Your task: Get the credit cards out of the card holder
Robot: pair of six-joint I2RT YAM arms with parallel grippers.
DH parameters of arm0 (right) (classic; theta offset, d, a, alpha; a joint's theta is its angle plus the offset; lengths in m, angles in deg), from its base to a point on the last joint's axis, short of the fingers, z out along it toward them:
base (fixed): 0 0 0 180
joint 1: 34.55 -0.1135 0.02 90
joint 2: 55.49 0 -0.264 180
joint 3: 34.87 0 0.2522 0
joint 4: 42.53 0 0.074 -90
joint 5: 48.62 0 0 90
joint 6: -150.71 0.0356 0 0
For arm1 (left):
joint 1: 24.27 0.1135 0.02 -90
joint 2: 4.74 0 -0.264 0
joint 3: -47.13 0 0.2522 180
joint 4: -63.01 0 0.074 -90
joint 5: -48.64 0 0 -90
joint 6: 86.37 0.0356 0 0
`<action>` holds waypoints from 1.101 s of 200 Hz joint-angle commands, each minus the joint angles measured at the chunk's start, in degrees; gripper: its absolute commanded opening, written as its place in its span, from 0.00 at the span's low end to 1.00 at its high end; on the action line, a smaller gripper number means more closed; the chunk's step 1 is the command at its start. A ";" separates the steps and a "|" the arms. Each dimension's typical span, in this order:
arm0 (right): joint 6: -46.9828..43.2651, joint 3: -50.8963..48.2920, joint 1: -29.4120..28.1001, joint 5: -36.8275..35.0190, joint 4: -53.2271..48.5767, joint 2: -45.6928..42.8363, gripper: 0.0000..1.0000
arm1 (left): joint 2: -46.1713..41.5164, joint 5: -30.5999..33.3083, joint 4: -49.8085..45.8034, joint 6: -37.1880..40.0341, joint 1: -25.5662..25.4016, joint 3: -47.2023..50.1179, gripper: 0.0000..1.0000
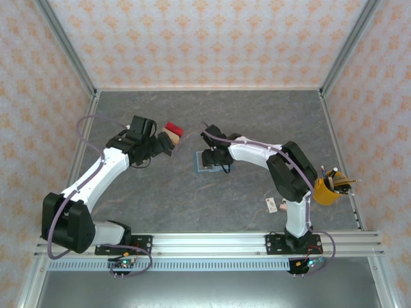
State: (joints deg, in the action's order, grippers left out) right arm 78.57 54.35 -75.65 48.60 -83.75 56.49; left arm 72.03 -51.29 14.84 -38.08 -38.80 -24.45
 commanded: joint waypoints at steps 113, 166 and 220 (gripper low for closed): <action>-1.04 -6.23 2.56 -0.54 -0.95 0.69 0.48 | 14.62 -18.63 20.92 -3.07 -8.07 2.29 0.63; 0.04 -8.26 3.29 1.55 0.86 -0.01 0.47 | 22.23 -21.93 27.15 -6.92 -11.40 0.60 0.39; 0.42 -8.66 3.48 3.08 1.80 0.04 0.46 | 26.29 -20.90 25.47 -7.22 -11.76 -1.39 0.30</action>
State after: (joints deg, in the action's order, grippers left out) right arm 78.05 48.58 -72.97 51.55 -77.68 54.05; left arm 96.97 -72.04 39.71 -44.59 -50.49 -23.25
